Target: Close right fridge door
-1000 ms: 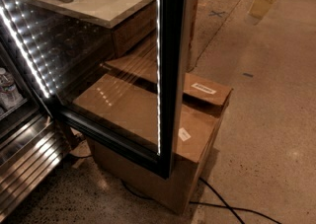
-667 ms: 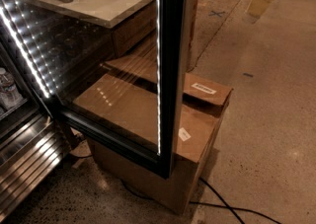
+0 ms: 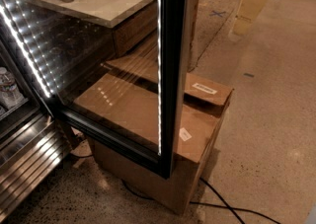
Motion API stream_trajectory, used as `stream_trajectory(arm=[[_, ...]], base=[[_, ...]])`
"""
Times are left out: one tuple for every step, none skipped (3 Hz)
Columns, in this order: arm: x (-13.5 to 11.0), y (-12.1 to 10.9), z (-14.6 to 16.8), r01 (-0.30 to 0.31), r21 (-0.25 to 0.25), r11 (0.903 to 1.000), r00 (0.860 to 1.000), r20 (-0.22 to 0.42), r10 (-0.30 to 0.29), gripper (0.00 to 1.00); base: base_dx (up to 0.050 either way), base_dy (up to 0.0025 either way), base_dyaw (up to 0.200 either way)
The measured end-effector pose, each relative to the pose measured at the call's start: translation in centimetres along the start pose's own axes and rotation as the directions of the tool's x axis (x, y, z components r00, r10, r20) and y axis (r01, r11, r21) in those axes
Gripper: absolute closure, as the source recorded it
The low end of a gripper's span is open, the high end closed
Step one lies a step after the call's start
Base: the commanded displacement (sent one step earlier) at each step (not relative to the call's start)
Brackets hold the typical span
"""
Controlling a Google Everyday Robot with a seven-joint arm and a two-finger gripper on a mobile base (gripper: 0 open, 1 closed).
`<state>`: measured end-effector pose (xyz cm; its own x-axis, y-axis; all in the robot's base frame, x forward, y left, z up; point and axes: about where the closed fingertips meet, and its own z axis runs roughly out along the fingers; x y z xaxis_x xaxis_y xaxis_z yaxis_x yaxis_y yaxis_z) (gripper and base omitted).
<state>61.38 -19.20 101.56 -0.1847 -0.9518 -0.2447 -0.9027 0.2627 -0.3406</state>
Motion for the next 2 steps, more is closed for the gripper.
stream_trajectory(arm=[[0.33, 0.88, 3.90, 0.002, -0.060, 0.9982, 1.000, -0.024, -0.003, 0.00], [0.33, 0.88, 3.90, 0.002, -0.060, 0.9982, 1.000, -0.024, -0.003, 0.00]], base=[[0.000, 0.00000, 0.000], [0.000, 0.00000, 0.000]])
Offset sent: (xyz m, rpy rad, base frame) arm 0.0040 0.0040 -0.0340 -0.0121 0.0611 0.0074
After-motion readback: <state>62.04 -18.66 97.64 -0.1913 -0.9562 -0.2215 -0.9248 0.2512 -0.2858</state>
